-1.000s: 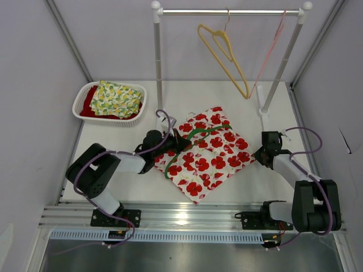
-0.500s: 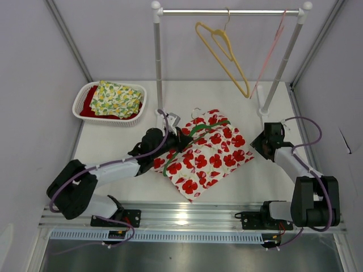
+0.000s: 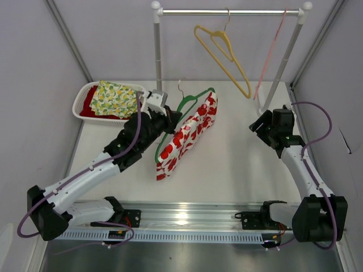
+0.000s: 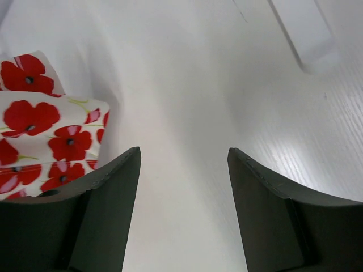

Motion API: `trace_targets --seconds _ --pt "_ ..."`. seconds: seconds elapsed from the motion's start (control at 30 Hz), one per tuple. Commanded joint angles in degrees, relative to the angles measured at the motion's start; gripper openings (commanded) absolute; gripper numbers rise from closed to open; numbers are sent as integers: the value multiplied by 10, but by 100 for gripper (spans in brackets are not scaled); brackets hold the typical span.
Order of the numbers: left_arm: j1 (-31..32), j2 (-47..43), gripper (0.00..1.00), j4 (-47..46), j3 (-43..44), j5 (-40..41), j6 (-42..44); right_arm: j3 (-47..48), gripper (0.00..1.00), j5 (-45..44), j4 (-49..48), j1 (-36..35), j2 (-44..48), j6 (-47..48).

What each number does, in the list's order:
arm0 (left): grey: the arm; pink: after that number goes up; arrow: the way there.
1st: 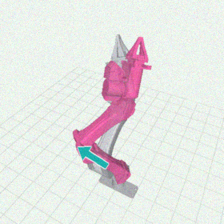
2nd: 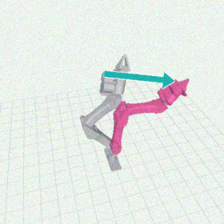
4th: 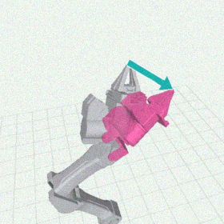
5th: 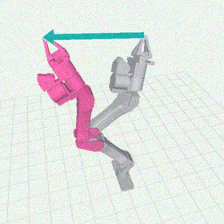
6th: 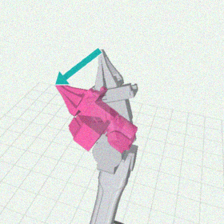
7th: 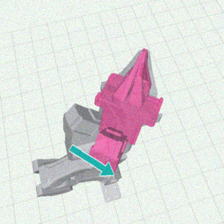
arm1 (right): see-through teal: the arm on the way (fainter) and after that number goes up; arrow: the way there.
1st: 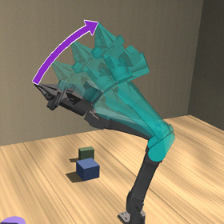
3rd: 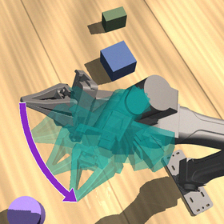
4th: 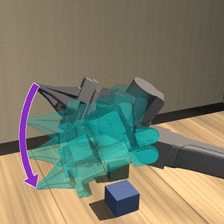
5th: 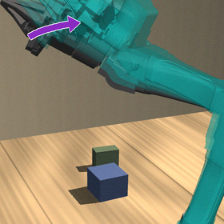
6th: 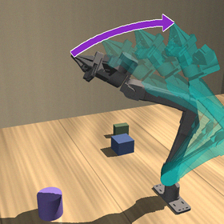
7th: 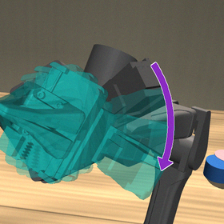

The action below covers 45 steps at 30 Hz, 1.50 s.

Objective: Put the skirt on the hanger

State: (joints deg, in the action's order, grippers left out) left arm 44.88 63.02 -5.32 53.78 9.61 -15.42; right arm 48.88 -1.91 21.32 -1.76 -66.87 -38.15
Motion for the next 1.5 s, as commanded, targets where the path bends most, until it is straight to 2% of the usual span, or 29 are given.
trace_targets --seconds 0.0,0.1,0.27,0.33,0.63,0.8,1.0,1.17,1.47 --pt "3 -9 0 115 130 64 28 45 68 43 17 -1 17 10" --pt "3 18 0 175 178 98 34 56 69 54 23 0 21 12" --pt "2 70 0 246 331 131 55 68 68 67 33 -1 27 19" --pt "3 111 0 276 367 158 70 71 68 72 36 0 29 22" --pt "-2 264 0 306 620 246 134 76 68 91 40 0 32 25" --pt "-22 349 0 341 744 242 125 77 68 97 43 -1 33 31" --pt "-51 378 0 319 773 231 111 79 68 98 45 -1 39 38" --pt "-78 381 0 273 761 208 109 84 68 99 44 0 40 40" --pt "-120 410 0 267 772 155 86 68 67 104 32 -1 41 38"
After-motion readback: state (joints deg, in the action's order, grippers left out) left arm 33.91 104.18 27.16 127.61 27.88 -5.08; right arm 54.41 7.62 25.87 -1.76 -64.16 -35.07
